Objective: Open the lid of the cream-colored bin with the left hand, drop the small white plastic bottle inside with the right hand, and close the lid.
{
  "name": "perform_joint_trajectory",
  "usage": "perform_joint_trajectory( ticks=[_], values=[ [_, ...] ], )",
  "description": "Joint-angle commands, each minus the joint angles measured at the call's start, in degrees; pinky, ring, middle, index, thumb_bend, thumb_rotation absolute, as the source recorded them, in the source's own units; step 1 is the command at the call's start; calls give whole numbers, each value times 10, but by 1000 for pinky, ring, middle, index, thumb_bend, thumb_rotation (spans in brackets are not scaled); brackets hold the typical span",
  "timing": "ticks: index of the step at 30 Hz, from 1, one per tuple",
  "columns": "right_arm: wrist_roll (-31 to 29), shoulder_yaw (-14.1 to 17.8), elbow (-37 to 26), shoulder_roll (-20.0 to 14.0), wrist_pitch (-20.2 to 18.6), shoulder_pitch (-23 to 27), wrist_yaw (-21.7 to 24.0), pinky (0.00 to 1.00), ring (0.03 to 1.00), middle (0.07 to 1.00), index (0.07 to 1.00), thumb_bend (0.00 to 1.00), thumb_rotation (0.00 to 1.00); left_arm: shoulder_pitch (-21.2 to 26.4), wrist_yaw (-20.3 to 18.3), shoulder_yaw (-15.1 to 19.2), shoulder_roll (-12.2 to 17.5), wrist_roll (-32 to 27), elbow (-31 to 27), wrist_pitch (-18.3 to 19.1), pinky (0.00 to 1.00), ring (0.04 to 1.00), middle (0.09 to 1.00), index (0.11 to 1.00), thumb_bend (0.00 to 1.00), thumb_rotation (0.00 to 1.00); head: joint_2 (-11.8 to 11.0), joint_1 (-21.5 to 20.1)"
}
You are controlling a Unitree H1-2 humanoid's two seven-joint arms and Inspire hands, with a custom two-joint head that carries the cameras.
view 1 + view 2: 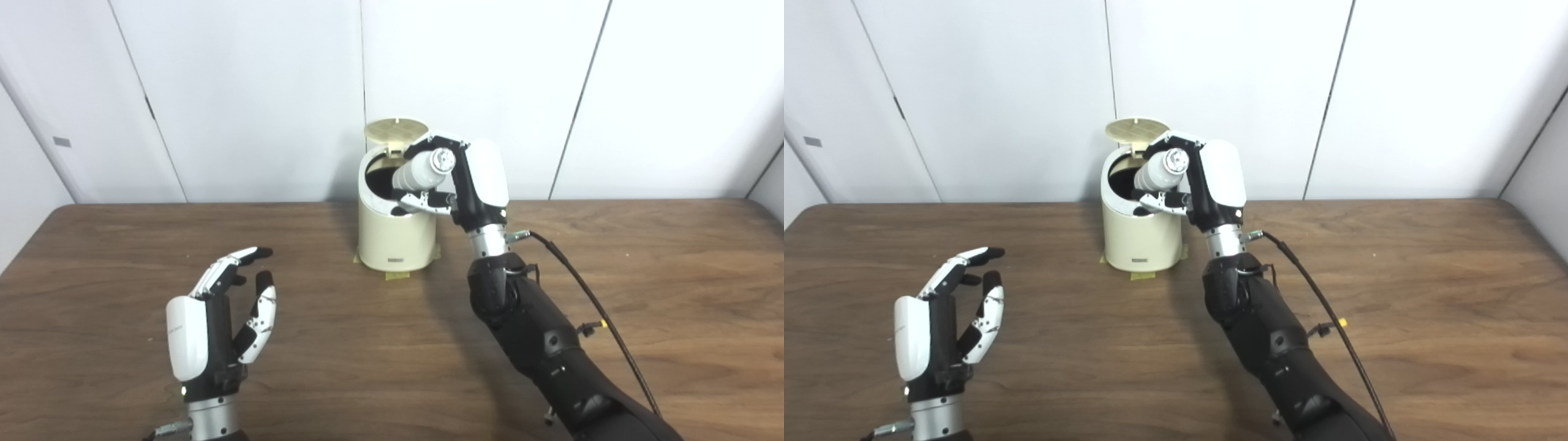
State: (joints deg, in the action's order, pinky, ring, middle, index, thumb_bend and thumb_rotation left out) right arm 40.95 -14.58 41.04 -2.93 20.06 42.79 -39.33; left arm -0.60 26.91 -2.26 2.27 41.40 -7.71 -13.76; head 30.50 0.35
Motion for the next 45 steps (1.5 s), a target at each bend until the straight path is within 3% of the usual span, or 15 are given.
perform_joint_trajectory(
  ticks=[1, 12, 14, 15, 16, 17, 20, 37, 41, 45],
  values=[
    [-3, -1, -8, -2, 21, 39, -14, 498, 525, 503, 469, 530, 0, 7, 14, -9, -17, 0, 17, -7, 571, 695, 693, 676, 210, 657, 1, 0],
    [5, -11, -11, -7, 8, 36, -8, 525, 585, 507, 476, 530, 0, 6, 12, -10, -16, 5, 13, -4, 577, 698, 696, 677, 200, 655, 0, 1],
    [5, -13, -11, -8, 9, 36, -5, 533, 605, 589, 489, 524, 108, 7, 13, -10, -16, 3, 14, -5, 576, 698, 696, 677, 202, 653, 0, 1],
    [5, -14, -11, -9, 9, 36, -3, 537, 613, 606, 558, 710, 102, 7, 14, -10, -16, 2, 15, -6, 575, 698, 695, 677, 202, 651, 0, 1],
    [5, -15, -11, -9, 9, 36, -1, 539, 619, 619, 598, 809, 104, 7, 14, -10, -16, 2, 15, -7, 574, 697, 694, 677, 205, 651, 0, 1],
    [3, -15, -12, -9, 9, 36, 1, 542, 626, 629, 624, 872, 109, 7, 13, -10, -16, 0, 15, -7, 573, 697, 693, 677, 208, 652, 0, 1],
    [2, -16, -13, -10, 10, 35, 4, 547, 633, 640, 641, 915, 118, 7, 12, -10, -16, 1, 15, -6, 580, 699, 695, 678, 211, 661, 0, 1],
    [-4, -13, -28, -9, -4, 28, 27, 566, 671, 694, 680, 930, 98, 8, 18, -10, -15, 4, 18, -10, 567, 694, 693, 675, 205, 645, 0, 0],
    [-11, -8, -27, -6, 5, 26, 17, 573, 676, 688, 668, 899, 152, 9, 17, -9, -13, 0, 19, -13, 570, 697, 695, 677, 205, 645, 0, -1],
    [-26, 4, -26, 1, 27, 21, -9, 471, 528, 553, 555, 837, 264, 9, 19, -8, -12, 1, 21, -14, 570, 696, 693, 675, 208, 640, -1, -1]
  ],
)
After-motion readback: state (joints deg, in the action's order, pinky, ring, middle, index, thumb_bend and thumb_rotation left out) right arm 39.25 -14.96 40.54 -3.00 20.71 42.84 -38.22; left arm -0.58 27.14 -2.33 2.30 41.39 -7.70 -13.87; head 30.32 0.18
